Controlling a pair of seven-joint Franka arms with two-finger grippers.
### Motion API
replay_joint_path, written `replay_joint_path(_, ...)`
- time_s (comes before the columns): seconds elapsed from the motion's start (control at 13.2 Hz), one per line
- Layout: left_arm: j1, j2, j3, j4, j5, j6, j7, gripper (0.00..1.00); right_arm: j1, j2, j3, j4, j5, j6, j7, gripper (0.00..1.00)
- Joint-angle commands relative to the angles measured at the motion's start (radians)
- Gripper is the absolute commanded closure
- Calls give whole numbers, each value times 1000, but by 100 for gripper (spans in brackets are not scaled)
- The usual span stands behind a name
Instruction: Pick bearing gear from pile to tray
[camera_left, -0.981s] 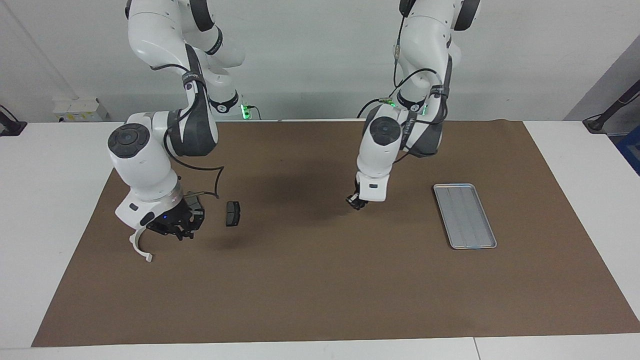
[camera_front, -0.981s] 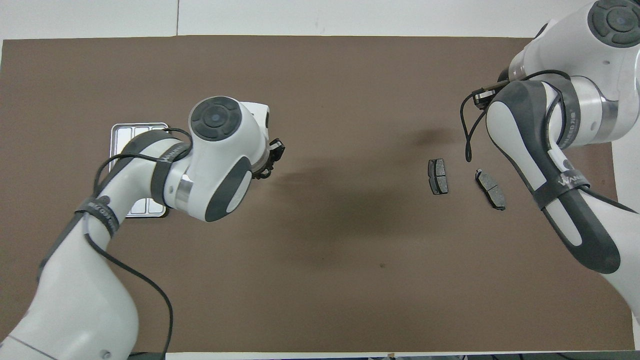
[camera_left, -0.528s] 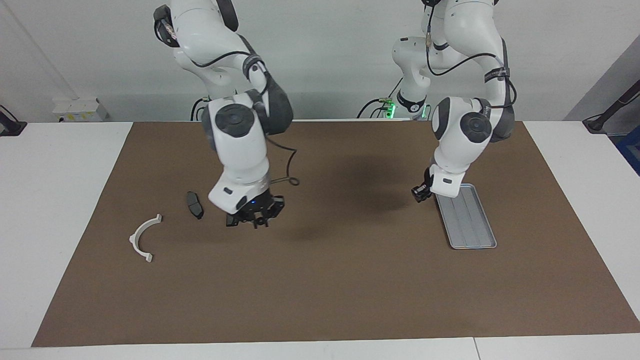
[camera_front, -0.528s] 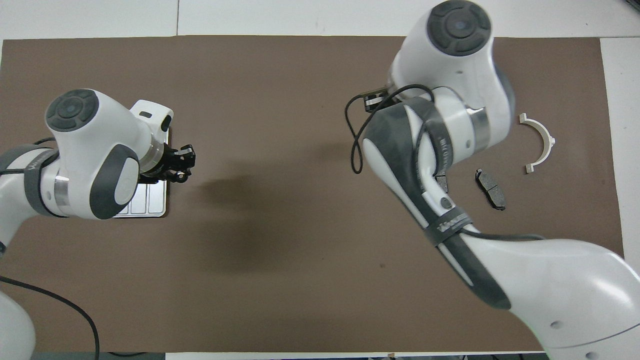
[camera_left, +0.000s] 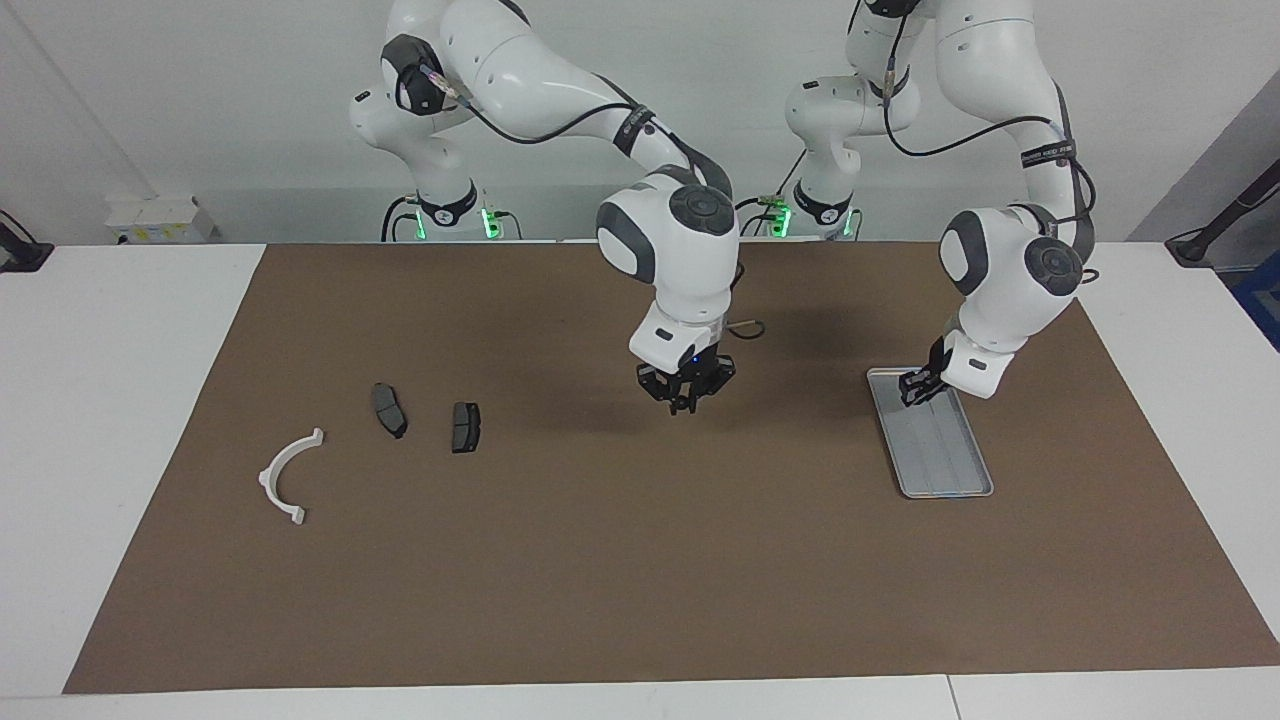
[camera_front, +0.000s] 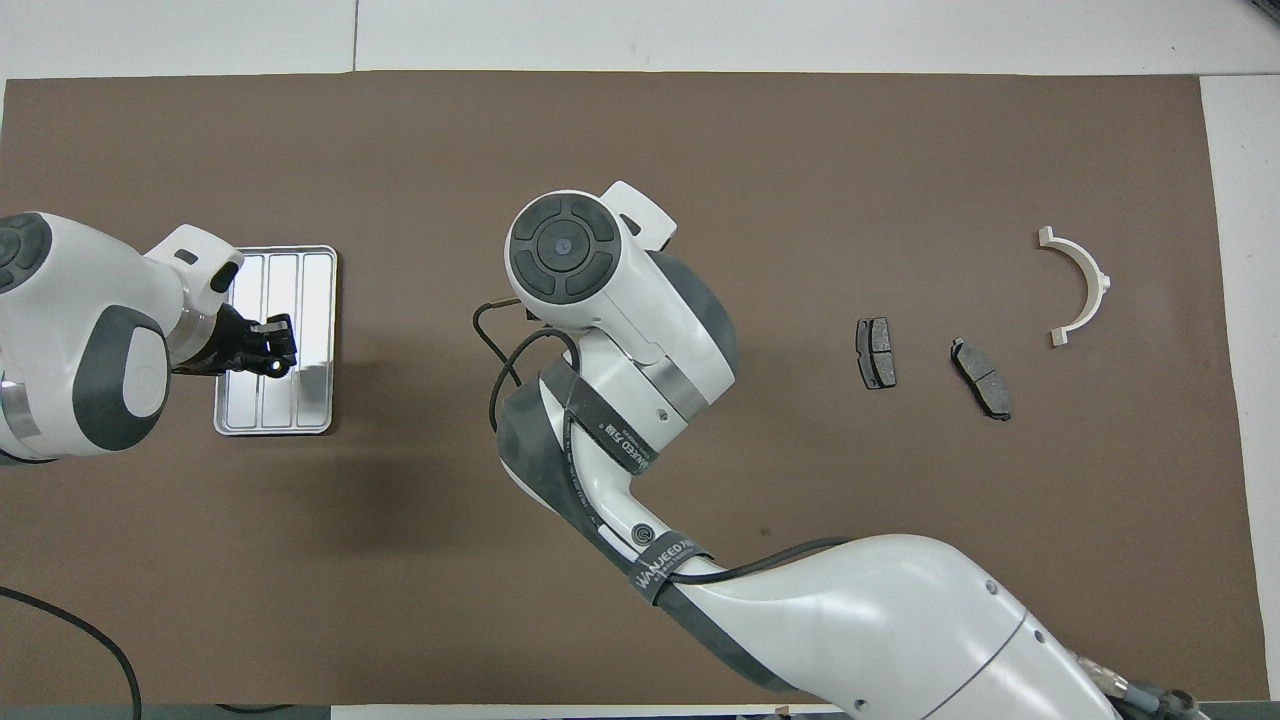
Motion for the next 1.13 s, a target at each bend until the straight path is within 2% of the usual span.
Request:
replay_joint_path(0.0, 26, -43, -11, -64, 4, 60, 22, 100, 0, 24, -1, -17, -16, 64, 38, 100)
replay_joint_path(0.23, 28, -43, -11, -81, 4, 63, 30, 100, -4, 24, -1, -95, -15, 139, 38, 100)
replay_joint_path(0.6, 25, -28, -11, -114, 4, 137, 26, 100, -10, 33, -1, -207, -16, 253, 33, 100)
replay_joint_path(0.75, 26, -26, -11, -116, 4, 144, 31, 100, -12, 38, 0, -224, -16, 279, 30, 100)
replay_joint_path(0.83, 28, -22, -11, -124, 4, 147, 34, 99, -13, 38, 0, -224, -10, 276, 30, 62)
replay_joint_path(0.91, 29, -21, -11, -127, 4, 157, 34, 96, -16, 38, 0, -214, 0, 253, 32, 15)
replay_joint_path(0.98, 29, -21, -11, -127, 4, 160, 36, 79, -21, 35, -1, -195, 4, 220, 29, 2)
replay_joint_path(1.06, 29, -21, -11, -127, 4, 158, 34, 63, -47, 26, -1, -153, 1, 165, 27, 0)
